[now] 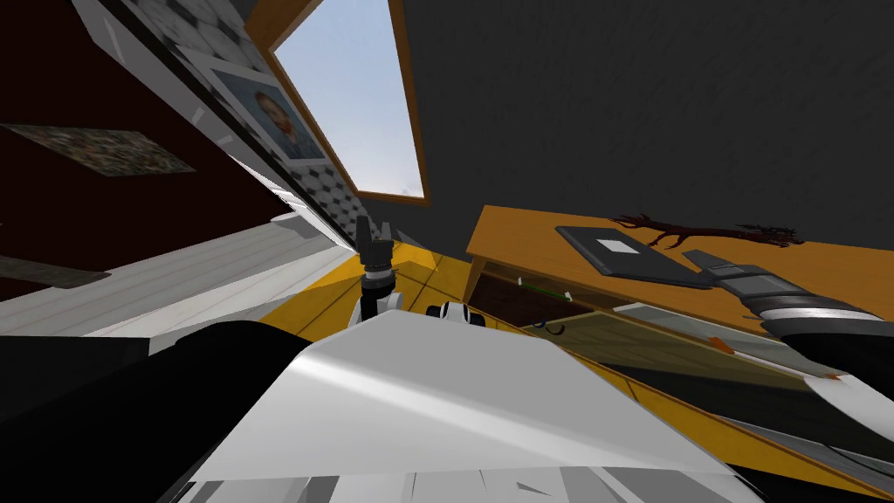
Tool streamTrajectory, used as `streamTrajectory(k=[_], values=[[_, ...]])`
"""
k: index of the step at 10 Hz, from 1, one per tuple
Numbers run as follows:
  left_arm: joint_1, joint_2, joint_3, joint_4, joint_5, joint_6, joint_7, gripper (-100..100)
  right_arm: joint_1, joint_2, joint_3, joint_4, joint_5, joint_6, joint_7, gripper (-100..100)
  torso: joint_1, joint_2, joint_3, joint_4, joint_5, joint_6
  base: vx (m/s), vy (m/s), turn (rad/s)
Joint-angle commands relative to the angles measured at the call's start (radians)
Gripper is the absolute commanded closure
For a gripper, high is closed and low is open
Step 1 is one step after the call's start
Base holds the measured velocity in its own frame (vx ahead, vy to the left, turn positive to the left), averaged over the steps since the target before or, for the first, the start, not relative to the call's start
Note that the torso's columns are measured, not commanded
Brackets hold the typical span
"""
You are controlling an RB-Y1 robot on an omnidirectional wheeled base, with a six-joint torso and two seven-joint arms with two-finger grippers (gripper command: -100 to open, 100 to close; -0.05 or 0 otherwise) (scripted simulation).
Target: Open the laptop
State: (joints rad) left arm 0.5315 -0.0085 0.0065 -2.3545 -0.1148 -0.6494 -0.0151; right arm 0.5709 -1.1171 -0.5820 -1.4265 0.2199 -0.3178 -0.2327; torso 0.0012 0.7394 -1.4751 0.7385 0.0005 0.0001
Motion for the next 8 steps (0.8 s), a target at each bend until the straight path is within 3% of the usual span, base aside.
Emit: streamTrajectory(k=[1,2,3,8], values=[[0.000,0.000,0.000,0.000,0.000,0.000,0.000,0,0.038,-0.061,-0.030,-0.015,-0.014,0.012,-0.048,-100,0.000,0.000,0.000,0.000,0.000,0.000,0.003,0.032,-0.039],[0.000,0.000,0.000,0.000,0.000,0.000,0.000,0,0.032,-0.050,-0.026,-0.008,-0.012,0.006,-0.039,-100,-0.001,-0.001,0.000,0.000,0.000,0.000,0.000,0.015,-0.005],[0.000,0.000,0.000,0.000,0.000,0.000,0.000,0,0.032,-0.053,-0.026,-0.008,-0.012,0.006,-0.042,0,-0.002,-0.001,-0.001,0.000,-0.001,0.000,0.000,0.000,0.000],[0.000,0.000,0.000,0.000,0.000,0.000,0.000,0,0.032,-0.052,-0.026,-0.008,-0.012,0.006,-0.042,0,-0.001,-0.001,-0.001,0.000,0.000,0.000,0.000,0.000,0.000]])
